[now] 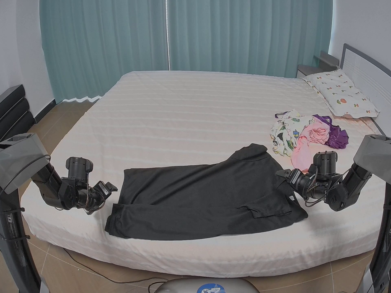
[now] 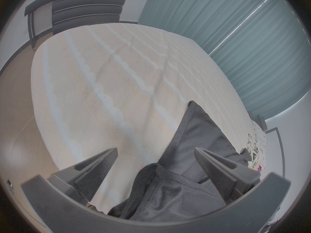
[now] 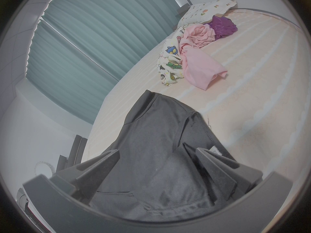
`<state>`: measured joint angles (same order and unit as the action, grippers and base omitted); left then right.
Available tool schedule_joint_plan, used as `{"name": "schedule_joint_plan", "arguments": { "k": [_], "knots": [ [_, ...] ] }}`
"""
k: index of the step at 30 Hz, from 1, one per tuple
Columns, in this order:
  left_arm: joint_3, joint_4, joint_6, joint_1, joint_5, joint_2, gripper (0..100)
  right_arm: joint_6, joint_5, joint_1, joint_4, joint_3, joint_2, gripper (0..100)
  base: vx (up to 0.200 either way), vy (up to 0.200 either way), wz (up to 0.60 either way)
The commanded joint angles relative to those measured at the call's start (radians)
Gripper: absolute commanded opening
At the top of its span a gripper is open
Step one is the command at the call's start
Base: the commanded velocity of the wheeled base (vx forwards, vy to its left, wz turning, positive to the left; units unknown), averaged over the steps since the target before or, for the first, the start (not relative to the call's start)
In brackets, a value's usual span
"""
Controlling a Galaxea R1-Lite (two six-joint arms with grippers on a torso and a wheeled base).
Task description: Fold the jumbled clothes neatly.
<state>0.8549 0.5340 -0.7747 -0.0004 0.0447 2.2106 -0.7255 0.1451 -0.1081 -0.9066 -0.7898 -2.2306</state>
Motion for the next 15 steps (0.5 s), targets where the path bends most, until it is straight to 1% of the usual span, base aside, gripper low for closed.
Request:
{"name": "schedule_joint_plan", "arguments": {
  "k": [1,3,9,15],
  "knots": [
    [-0.002,-0.002,-0.002,-0.001,0.0,0.001,100,0.0,0.001,-0.002,0.0,0.001,0.0,100,0.0,0.0,0.0],
    [0.0,-0.002,-0.002,-0.003,0.0,0.001,100,0.0,0.001,-0.002,0.0,0.0,-0.001,100,0.0,0.0,0.0],
    [-0.002,-0.002,-0.002,-0.015,0.001,-0.002,100,0.0,0.001,-0.01,0.0,0.0,-0.003,100,0.2,0.0,0.0],
    [0.004,0.0,-0.002,-0.02,-0.002,-0.002,100,0.0,0.001,-0.012,0.0,0.0,-0.006,100,0.0,0.0,0.0]
  ]
}}
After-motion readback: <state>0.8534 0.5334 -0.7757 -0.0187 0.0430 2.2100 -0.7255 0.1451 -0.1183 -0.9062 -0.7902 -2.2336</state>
